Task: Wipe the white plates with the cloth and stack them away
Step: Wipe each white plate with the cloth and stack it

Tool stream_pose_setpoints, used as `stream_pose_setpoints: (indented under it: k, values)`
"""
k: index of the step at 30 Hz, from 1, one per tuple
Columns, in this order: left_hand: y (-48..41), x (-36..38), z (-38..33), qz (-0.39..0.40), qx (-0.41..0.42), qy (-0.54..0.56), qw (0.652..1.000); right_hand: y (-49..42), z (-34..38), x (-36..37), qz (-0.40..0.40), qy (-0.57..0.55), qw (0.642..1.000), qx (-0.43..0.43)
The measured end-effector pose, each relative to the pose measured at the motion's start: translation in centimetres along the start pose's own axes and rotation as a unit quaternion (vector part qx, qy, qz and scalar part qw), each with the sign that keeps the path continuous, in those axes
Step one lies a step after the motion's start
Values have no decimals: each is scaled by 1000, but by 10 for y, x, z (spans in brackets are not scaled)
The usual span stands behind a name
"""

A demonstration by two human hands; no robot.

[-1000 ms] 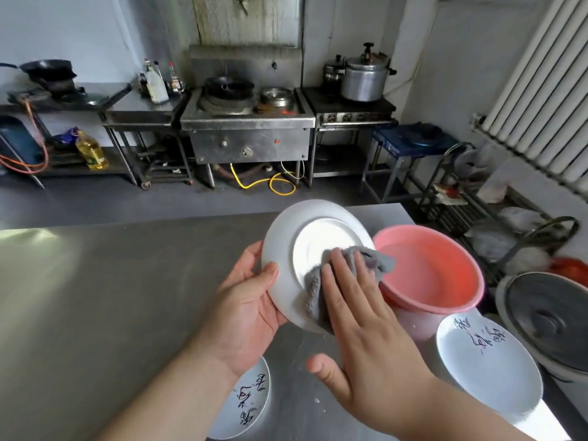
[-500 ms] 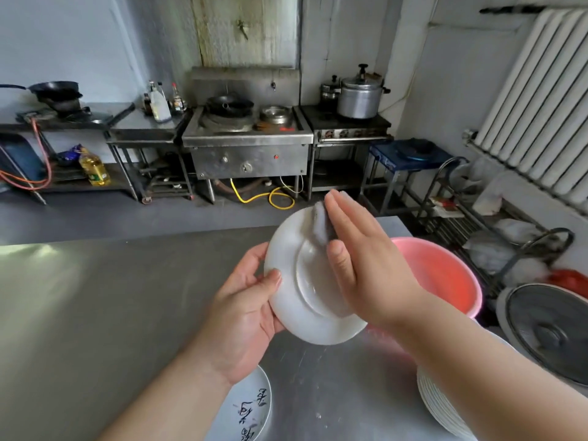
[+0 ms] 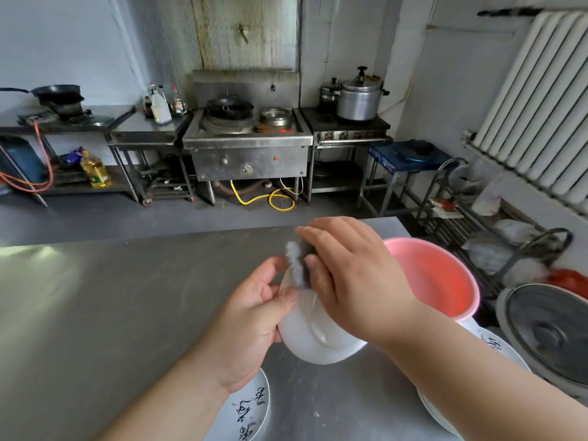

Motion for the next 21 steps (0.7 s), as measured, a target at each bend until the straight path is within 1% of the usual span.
stream_pose_setpoints:
  k: [1,2,3,4,6,7,8,9,10,12,13,14,15,17,18,19,21]
  values:
    - [0,2,0,6,1,7,1000,-2,1,-3,-2,3,1000,-28]
    - [0,5,-1,13,5,14,1000,-4,-3,-7,-5,-4,1000,-28]
    - [1,7,-3,17,11,20,1000,-2,-13,-10,-12,-19,1000,6]
    - [1,7,-5,16,19,28,999,3,-28,-12,-23,-48,996,68]
    - [2,5,-5,-2,29,57,998,24,-58,-10,-38,-120,968,218]
    - [3,6,-4,-11,31,72,997,37,-65,-6,-30,-138,951,275]
    - [5,7,-1,-17,31,81,996,45,-68,-3,-20,-133,946,295]
    - [6,11,1,-18,30,85,996,48,-67,-5,-14,-110,952,286]
    - [7,19,5,-18,28,87,996,47,-67,-13,-17,-87,962,258]
    - [9,22,5,-9,35,98,995,29,-60,-25,-21,-48,985,166]
    - [9,25,3,-7,43,102,994,22,-60,-32,-26,-50,989,133]
    - [7,30,2,-8,53,106,993,23,-66,-39,-32,-69,988,132]
    - [6,33,1,-14,61,111,992,30,-74,-41,-41,-98,981,162]
    - [5,39,2,-35,74,122,989,61,-87,-35,-59,-157,949,268]
    - [4,42,4,-45,77,124,988,79,-88,-30,-50,-175,933,311]
    - [4,46,8,-52,75,124,988,93,-87,-26,-34,-183,924,335]
    - [4,57,19,-57,56,120,990,102,-96,-29,-15,-175,923,344]
Point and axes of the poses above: each hand's wrist, its own y-axis away from the middle knuckle, its own x-axis out of the palm, z = x × y, the point moved 7 cm from there along -y, towards the middle knuckle
